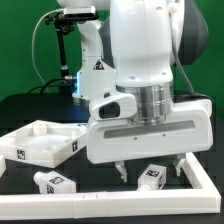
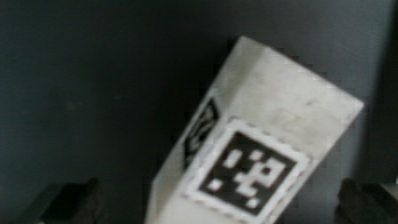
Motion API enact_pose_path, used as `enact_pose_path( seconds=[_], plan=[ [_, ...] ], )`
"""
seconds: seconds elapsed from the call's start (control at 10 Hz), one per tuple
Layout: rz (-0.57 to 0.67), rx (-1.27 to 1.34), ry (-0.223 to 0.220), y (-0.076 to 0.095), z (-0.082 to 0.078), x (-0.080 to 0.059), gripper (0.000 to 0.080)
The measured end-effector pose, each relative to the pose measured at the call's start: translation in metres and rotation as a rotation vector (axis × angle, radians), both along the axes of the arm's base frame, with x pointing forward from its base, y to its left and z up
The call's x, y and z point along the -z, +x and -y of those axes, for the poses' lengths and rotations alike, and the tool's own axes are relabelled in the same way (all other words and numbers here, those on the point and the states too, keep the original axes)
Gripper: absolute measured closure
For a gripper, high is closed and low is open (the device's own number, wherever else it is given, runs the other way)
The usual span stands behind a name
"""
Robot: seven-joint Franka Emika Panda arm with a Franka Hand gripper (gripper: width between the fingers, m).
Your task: Assemble one leg
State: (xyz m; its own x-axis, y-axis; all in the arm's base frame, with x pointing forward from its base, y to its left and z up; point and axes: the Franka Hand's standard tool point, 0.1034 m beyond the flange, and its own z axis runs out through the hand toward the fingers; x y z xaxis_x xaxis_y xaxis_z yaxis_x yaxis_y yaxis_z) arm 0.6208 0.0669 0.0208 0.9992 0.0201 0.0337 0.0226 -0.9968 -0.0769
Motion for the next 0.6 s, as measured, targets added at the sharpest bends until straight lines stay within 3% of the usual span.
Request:
enact_pose_path(
  seconds=[0.2, 0.4, 0.5, 0.6],
  plan=[
    [0.000, -0.002, 0.000, 0.0007, -0.0001, 0.0012, 0.0150],
    [-0.001, -0.003, 0.000, 0.0005, -0.0003, 0.0015, 0.0406],
    [-0.001, -0.003, 0.000, 0.0004, -0.0002, 0.0016, 0.0406],
    [-0.001, -0.003, 0.000, 0.0005, -0.0003, 0.0015, 0.0518]
  ],
)
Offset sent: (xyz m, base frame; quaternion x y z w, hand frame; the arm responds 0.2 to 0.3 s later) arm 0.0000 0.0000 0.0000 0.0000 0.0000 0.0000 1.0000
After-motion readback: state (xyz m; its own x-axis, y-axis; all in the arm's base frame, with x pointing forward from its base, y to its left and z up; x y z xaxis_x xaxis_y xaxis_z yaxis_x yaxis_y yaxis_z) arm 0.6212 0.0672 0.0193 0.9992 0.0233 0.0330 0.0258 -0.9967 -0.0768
